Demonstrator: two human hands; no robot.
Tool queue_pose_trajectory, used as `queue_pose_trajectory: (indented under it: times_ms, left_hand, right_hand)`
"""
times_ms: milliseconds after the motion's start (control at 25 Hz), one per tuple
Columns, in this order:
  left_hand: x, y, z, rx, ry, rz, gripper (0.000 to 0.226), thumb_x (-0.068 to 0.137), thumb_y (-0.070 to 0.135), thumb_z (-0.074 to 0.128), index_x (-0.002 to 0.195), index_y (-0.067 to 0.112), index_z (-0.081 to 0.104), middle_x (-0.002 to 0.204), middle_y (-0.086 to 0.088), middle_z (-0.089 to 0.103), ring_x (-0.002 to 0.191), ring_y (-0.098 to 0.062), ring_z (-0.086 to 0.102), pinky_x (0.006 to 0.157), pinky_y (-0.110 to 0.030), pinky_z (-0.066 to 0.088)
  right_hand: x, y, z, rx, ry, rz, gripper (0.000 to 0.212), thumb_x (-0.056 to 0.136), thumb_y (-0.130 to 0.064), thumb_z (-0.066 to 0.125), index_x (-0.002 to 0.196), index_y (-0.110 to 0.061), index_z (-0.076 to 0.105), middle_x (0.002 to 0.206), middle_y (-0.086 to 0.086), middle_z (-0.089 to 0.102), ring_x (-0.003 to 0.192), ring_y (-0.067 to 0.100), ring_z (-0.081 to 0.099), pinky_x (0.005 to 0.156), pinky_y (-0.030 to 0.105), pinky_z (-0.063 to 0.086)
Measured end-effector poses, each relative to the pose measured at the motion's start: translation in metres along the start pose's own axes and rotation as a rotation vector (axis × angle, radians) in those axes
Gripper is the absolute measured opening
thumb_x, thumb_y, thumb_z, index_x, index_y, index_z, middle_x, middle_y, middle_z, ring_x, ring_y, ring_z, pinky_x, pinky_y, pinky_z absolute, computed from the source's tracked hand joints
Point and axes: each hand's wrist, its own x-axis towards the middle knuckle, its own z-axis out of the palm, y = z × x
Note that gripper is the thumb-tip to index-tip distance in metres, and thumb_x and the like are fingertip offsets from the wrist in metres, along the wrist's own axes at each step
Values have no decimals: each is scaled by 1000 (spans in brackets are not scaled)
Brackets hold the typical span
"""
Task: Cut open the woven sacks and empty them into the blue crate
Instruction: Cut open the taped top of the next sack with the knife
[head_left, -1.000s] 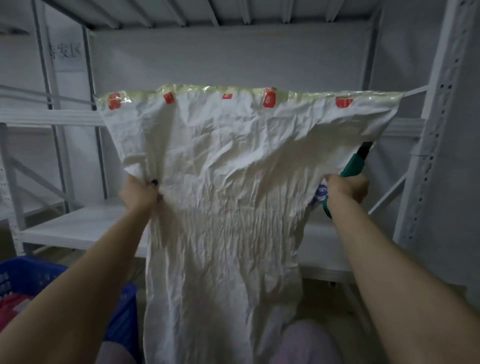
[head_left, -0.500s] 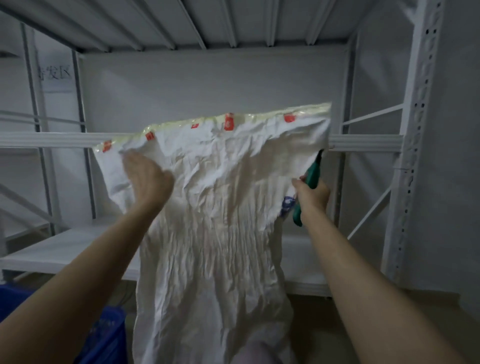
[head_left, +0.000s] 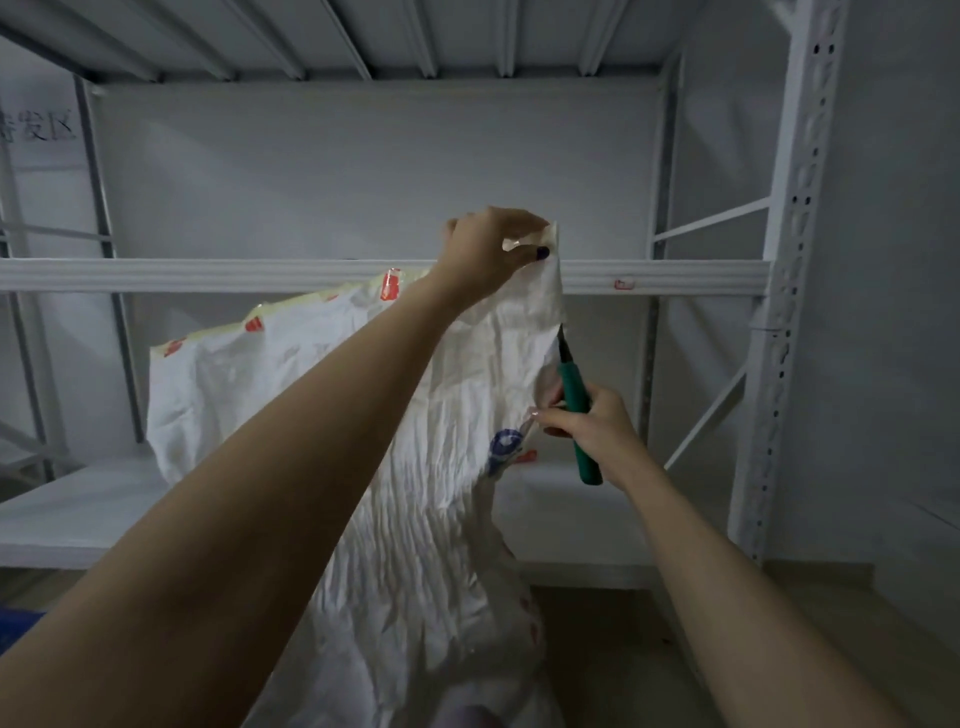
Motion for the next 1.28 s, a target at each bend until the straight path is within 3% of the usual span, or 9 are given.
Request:
queue_pose_trajectory:
  times_ms: [80,200,400,560,680,800,920,1080,1280]
  left_hand:
    - [4,-1,3,-48,94,10,29,83,38,68,102,16,69,100,1,71,94,-12,64,97,-38,43]
    - [4,0,9,-58,160,-17,27,81,32,71,97,10,72,94,-6,72,85,-14,64,81,-26,48]
    - [-19,13,36,-239,176,-92,18,85,20,68,97,8,74,97,-8,71,82,-17,63,72,-24,45]
    - [-39,27,50,-246,187,-42,15,83,15,68,87,2,73,83,-11,72,76,-19,64,66,-15,42]
    - [-47,29,47,-239,237,-38,19,83,19,70,80,0,69,77,-8,68,71,-18,61,68,-25,48]
    - [-51,20,41,-192,295,-47,19,83,16,69,76,-1,65,74,-9,64,66,-14,53,63,-20,42]
    - [-54,13,39,-137,280,32,17,85,14,65,79,-2,64,79,-12,63,69,-16,51,65,-22,41]
    - [-73,-15,34,-58,235,117,26,85,19,64,102,-1,63,100,-16,60,91,-24,58,78,-20,39]
    - [-105,-93,18,190,474,-445,53,83,19,58,126,-9,44,126,-25,48,118,-39,45,101,-36,29]
  right_hand:
    - [-3,2,-13,-14,-73,37,21,77,3,73,72,-11,58,82,4,63,79,15,64,75,31,57]
    - [-9,5,-39,-91,-158,94,22,80,8,65,72,-11,57,96,5,69,84,12,68,73,29,57]
    - [-4,-32,-51,170,393,-47,6,90,-18,61,88,-24,60,84,1,66,35,2,49,43,17,41]
    - [4,-79,-28,172,249,-107,9,88,-35,65,86,-26,64,48,-8,54,34,4,47,42,15,39]
    - [5,-90,-7,210,256,-119,17,89,-32,65,88,-15,64,55,-2,55,35,3,48,40,14,39]
    - [3,-89,10,63,285,-210,22,87,-31,68,90,-10,65,62,0,59,41,2,54,43,14,42]
    - [8,-88,22,-30,425,-273,17,88,-27,65,89,-10,64,76,5,64,66,15,64,58,21,49]
    - [13,-76,32,-229,493,-311,26,93,-24,58,106,-2,62,98,12,65,89,25,62,73,27,45]
    - [6,-21,17,-160,688,-175,29,94,-15,54,116,5,58,113,19,64,103,30,60,67,14,31]
